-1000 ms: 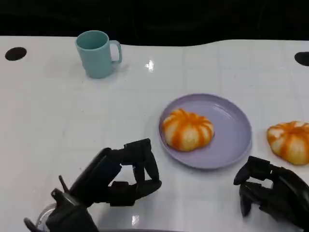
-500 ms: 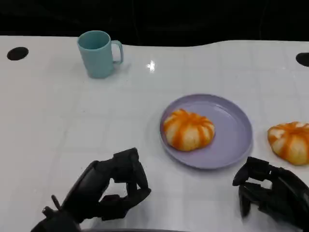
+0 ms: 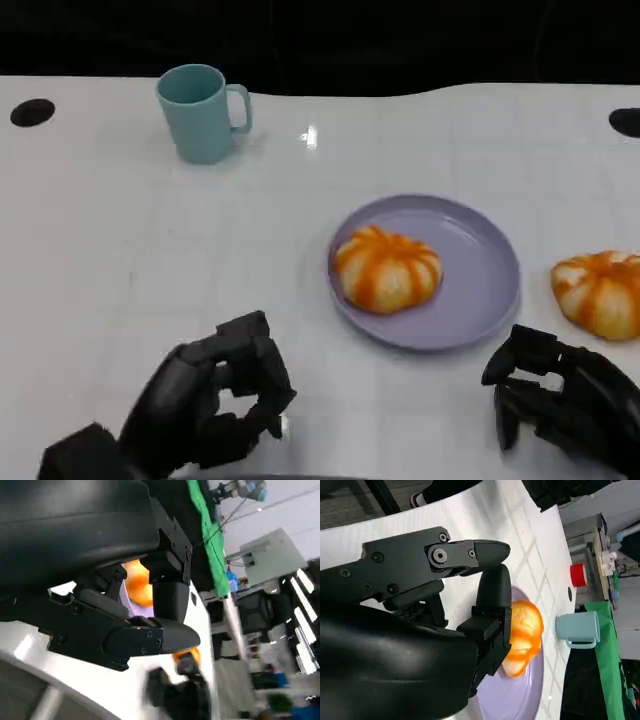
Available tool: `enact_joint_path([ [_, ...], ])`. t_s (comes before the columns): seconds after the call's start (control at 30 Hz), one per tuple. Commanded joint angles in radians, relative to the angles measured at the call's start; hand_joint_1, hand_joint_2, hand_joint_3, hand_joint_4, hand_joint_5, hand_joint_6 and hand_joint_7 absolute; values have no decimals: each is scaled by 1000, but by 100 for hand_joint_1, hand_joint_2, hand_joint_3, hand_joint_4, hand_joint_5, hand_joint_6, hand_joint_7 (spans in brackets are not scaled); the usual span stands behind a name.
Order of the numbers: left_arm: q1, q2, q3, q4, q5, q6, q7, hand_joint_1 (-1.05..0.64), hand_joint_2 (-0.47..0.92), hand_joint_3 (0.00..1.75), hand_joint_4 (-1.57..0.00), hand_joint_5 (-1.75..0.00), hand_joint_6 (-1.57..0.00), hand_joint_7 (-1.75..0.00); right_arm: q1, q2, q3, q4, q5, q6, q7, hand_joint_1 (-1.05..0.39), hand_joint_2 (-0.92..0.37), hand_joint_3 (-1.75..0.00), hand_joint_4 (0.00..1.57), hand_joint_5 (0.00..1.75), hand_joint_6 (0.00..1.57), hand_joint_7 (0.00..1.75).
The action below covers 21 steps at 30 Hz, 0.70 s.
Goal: Grasp the bread from the table and place it into the plate.
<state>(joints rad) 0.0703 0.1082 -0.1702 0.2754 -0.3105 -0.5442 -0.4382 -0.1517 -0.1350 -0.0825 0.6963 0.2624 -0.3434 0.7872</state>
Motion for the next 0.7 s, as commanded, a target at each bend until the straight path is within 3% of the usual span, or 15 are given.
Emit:
enact_joint_path([
  [0.03, 61, -7, 44, -50, -162, 126, -122, -68, 92, 37, -79, -175, -62, -175, 20, -11, -5, 11, 6, -11, 18, -52, -92, -25, 67, 175, 70, 136],
  [0.2, 64, -33, 80, -64, -231, 227, -199, -70, 92, 27, -83, -175, -66, -172, 28, -18, -7, 7, 2, -13, 20, -56, -92, -24, 67, 175, 72, 136],
  [0.7, 23, -74, 155, -16, -176, 252, -215, -67, 92, 33, -80, -175, -63, -171, -11, -22, -31, 78, 0, -74, 29, -58, -92, -27, 67, 175, 70, 139],
])
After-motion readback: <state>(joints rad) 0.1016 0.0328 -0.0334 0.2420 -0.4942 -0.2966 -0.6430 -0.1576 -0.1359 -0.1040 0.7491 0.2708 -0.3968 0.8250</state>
